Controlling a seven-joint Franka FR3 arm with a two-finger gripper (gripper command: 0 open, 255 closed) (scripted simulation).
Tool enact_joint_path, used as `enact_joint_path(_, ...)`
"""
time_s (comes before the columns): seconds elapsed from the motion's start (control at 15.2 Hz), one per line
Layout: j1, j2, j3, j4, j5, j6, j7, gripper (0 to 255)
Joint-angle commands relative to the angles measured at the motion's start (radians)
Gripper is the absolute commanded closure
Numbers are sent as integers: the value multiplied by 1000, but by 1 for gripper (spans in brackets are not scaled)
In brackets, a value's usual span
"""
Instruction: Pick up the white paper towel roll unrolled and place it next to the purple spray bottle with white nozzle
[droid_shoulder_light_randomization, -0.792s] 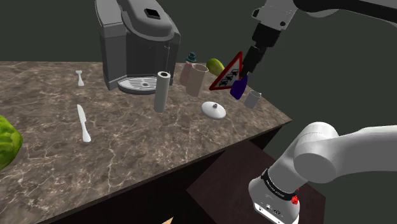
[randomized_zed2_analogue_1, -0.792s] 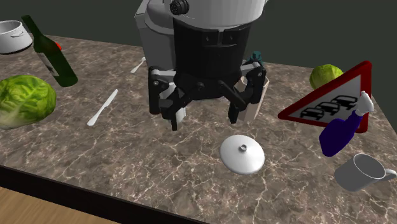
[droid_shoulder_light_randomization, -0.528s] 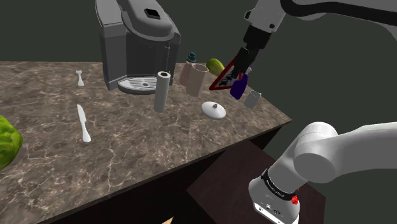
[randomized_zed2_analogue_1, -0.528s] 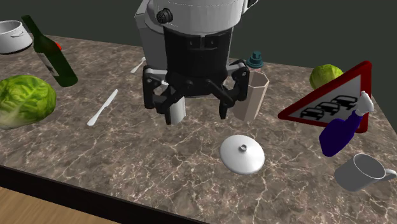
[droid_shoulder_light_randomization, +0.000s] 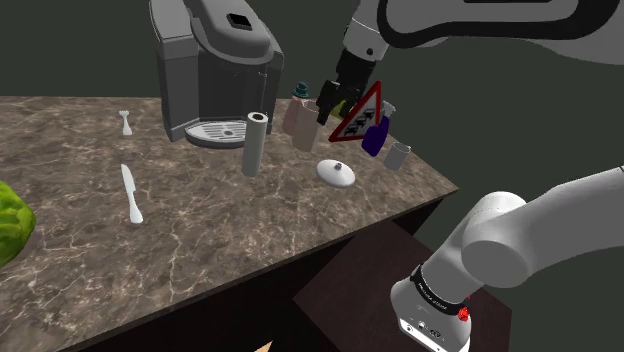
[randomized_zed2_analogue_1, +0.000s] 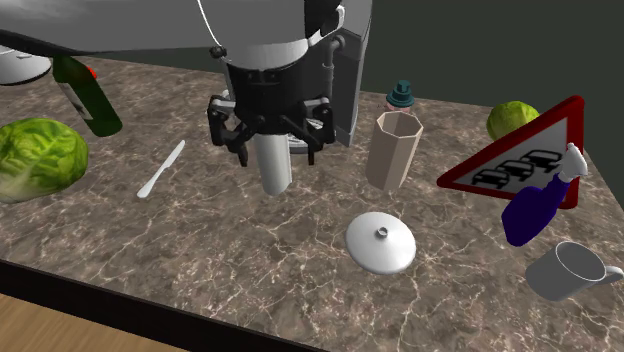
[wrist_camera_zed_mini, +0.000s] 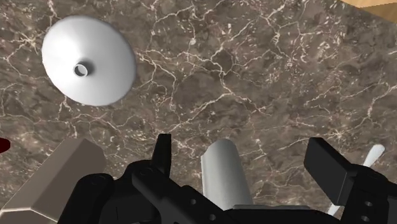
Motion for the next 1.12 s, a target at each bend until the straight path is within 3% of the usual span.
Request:
enact_joint_path(0.0, -3, 64, 22, 21, -3, 61, 47, 0)
enact_joint_path(0.4, -15, 273, 77, 132, -43, 199, 191, 0)
enact_joint_path(0.86, -15, 531, 109, 331, -141, 295, 370, 0)
enact_joint_path(1.06, -12, 564, 106, 340, -155, 322, 386, 0)
